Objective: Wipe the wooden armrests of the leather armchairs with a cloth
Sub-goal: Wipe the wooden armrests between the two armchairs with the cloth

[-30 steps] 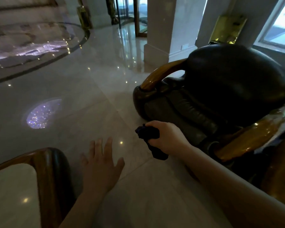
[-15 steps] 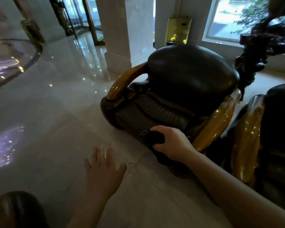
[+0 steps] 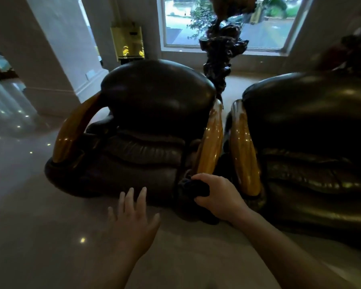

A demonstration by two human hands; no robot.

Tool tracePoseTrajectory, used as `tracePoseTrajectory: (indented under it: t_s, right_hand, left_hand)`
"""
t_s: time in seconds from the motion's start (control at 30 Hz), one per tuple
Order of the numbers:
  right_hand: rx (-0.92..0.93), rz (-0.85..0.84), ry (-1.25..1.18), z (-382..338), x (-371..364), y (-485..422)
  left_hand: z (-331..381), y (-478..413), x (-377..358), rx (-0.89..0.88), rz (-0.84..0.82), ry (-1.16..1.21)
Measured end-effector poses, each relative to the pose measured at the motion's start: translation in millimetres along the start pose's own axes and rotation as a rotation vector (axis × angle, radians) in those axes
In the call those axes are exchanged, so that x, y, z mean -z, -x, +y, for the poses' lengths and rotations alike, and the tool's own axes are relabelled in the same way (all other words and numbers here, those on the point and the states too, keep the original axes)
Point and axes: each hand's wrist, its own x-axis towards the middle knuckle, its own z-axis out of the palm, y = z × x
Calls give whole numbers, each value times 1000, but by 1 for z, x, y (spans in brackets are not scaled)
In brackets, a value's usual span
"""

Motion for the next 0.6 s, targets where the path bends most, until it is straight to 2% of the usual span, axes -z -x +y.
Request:
tracePoseTrajectory:
  t_s: [0.23, 0.6]
  right_hand:
    - [-110, 60, -45, 52, 13, -14]
    - [-153, 51, -63, 129, 40, -84]
  left_hand:
    - [47, -45, -17, -120, -87, -26]
    - [106, -129, -63, -128, -131, -25]
